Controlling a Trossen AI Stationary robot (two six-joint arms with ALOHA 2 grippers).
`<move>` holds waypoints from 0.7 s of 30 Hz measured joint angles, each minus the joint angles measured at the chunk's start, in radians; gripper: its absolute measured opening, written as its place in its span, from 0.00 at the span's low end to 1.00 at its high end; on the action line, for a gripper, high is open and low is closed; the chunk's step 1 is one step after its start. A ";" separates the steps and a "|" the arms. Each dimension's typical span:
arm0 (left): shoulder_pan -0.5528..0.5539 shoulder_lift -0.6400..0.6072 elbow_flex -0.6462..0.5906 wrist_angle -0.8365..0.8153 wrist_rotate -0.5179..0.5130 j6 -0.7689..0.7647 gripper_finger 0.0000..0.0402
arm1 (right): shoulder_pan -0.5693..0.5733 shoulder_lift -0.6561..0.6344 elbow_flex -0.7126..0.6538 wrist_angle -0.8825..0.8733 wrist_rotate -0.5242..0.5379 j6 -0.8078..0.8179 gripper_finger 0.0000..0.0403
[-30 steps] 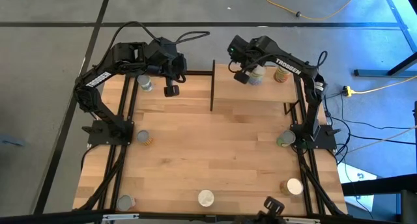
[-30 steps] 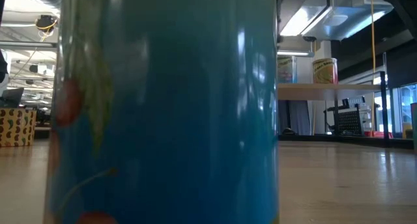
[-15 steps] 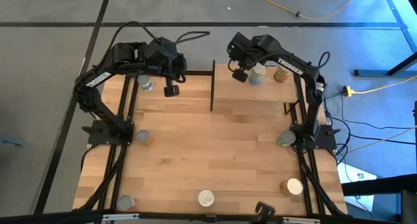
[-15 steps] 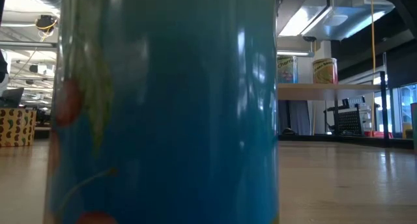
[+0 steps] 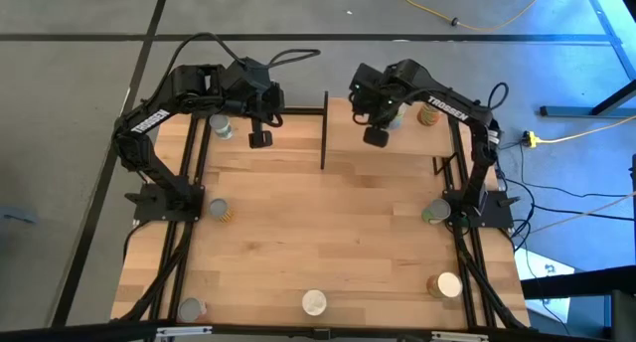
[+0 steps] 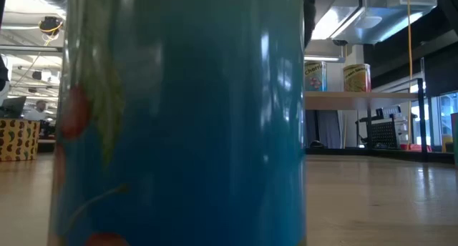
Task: Pick and place cans onto a shelf
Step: Put the orange canned good on the shelf
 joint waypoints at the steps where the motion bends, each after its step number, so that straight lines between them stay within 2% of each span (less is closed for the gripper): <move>1: 0.000 0.000 0.000 0.000 0.000 0.000 0.00 | -0.008 -0.004 -0.013 0.000 0.000 0.010 0.00; 7: 0.000 0.000 0.000 -0.004 0.000 0.001 0.00 | -0.042 -0.014 -0.071 0.000 0.016 0.038 0.00; 14: 0.000 0.000 0.000 -0.020 0.000 0.002 0.00 | -0.060 -0.014 -0.109 0.000 0.146 0.083 0.00; 21: 0.000 0.000 0.000 -0.026 0.000 0.002 0.00 | -0.086 -0.014 -0.117 0.000 0.223 0.118 0.00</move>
